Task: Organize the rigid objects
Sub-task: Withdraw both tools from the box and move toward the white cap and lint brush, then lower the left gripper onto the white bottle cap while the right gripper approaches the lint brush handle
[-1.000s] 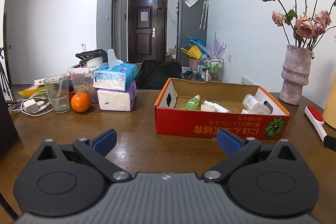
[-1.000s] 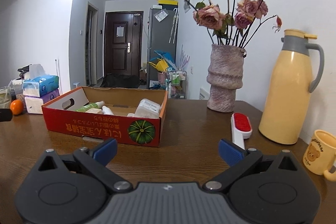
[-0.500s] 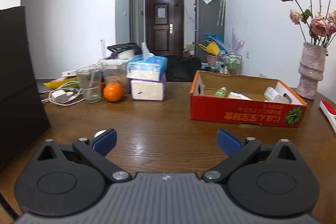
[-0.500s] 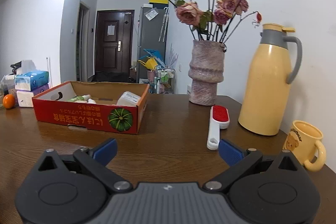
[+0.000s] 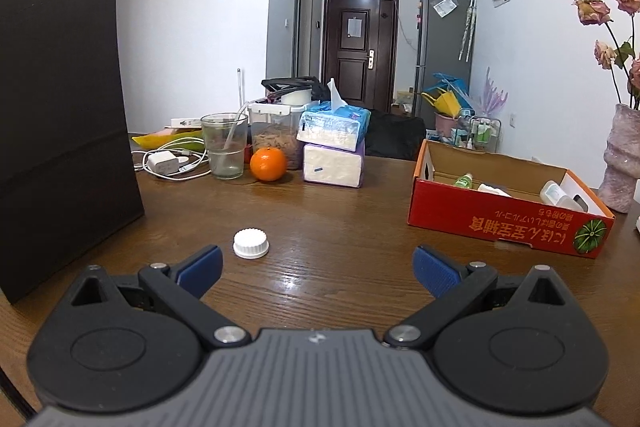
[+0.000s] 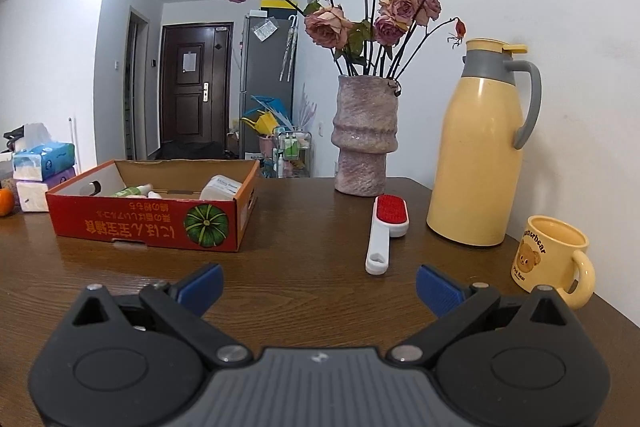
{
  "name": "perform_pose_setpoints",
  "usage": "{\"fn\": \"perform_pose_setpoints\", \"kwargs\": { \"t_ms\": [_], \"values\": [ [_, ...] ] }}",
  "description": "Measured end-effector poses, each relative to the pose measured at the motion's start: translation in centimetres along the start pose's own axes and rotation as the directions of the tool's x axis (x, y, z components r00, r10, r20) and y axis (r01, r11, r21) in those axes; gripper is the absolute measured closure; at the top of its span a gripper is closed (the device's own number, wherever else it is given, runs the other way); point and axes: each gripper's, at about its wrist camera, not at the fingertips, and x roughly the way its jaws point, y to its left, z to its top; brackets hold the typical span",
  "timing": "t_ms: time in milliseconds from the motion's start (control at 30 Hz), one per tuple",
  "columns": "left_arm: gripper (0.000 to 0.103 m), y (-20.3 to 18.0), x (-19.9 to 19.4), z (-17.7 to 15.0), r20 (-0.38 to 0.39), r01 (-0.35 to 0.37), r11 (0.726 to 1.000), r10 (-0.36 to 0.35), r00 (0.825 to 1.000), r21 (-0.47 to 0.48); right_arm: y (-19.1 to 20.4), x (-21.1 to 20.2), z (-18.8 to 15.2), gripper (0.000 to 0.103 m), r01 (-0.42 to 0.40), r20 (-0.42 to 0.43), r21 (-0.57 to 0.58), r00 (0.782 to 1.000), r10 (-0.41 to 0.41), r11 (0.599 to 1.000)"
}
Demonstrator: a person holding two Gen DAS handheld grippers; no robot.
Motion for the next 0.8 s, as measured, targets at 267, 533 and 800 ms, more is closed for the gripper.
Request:
{"fn": "perform_pose_setpoints", "kwargs": {
  "t_ms": [267,533,800],
  "values": [
    [0.0,0.7,0.1,0.0,-0.008,-0.062,0.997,0.062,0.998,-0.034,-0.4,-0.1,0.2,0.0,0.01,0.002,0.017,1.0,-0.01,1.0],
    [0.0,1.6,1.3,0.0,-0.036,-0.132,0.989,0.13,0.991,-0.066,-1.1,0.7,0.2,0.0,0.024,-0.018,0.044,1.0,-0.024,0.999],
    [0.0,3.1,4.1,0.2,-0.089,-0.157,0.983,0.148,0.985,-0.1,-1.8,2.2,0.1,0.0,0.03,-0.043,0.064,0.999,-0.027,0.998]
  ]
}}
